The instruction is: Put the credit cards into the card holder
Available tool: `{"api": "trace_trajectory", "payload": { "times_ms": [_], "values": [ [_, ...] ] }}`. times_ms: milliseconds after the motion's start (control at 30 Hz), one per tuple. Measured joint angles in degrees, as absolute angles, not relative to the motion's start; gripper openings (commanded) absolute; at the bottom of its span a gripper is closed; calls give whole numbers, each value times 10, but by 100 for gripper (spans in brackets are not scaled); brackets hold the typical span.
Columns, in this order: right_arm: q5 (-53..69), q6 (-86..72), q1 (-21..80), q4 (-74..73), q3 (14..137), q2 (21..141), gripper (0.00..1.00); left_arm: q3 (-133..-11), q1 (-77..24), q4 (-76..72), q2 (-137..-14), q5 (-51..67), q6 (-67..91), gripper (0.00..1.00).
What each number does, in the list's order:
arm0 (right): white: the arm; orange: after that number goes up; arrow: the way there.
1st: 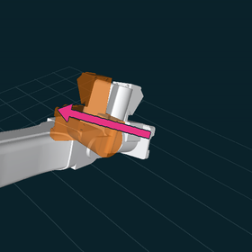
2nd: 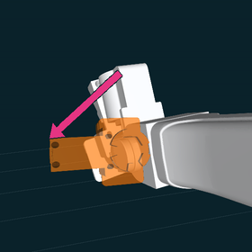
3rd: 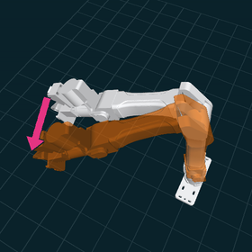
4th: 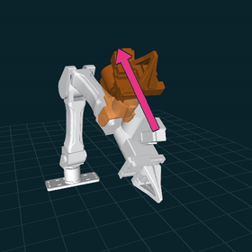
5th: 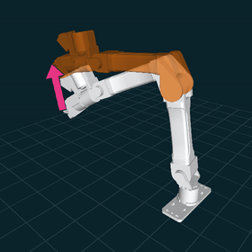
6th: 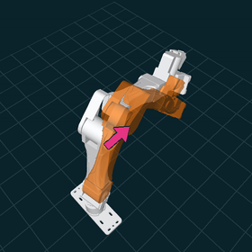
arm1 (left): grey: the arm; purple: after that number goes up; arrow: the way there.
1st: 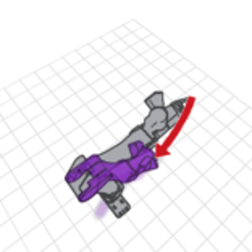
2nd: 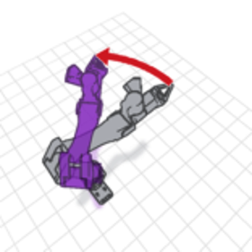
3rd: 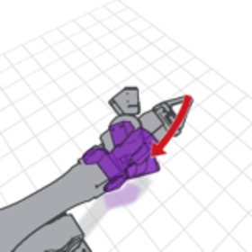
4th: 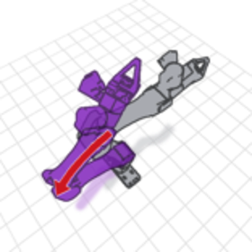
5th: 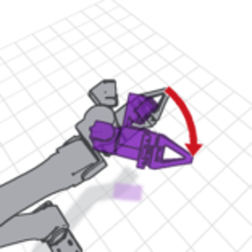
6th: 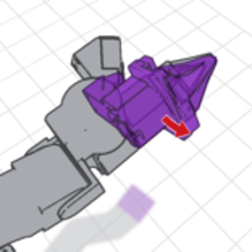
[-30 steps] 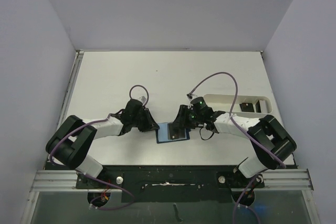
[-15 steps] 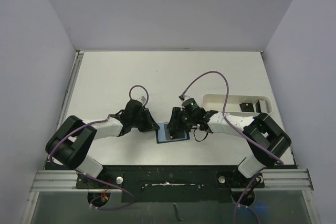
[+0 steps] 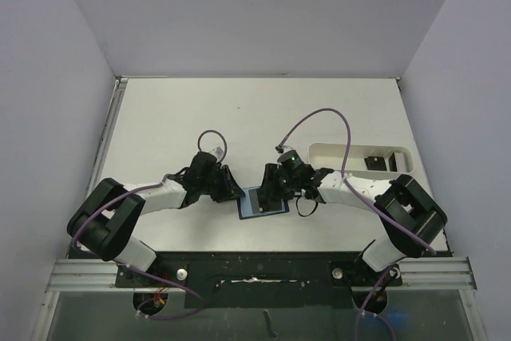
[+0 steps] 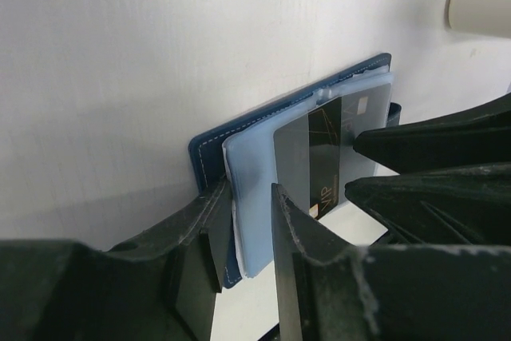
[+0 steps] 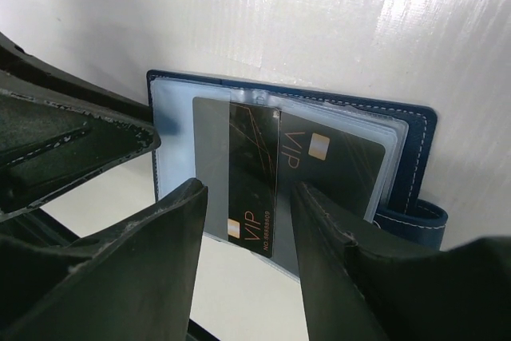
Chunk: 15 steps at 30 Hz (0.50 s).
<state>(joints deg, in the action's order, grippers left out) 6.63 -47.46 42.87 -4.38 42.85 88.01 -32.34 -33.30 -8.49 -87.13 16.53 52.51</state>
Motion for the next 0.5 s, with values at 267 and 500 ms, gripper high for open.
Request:
{"api": "trace_trajectory", "payload": {
  "times_ms": [267,500],
  "values": [
    [63,-485,434,-46,429,881,48,-303,-333,-94,-859,174,534,27],
    [78,-490,448,-26,439,906,48,-298,-333,-106,-859,178,536,27]
  ]
}}
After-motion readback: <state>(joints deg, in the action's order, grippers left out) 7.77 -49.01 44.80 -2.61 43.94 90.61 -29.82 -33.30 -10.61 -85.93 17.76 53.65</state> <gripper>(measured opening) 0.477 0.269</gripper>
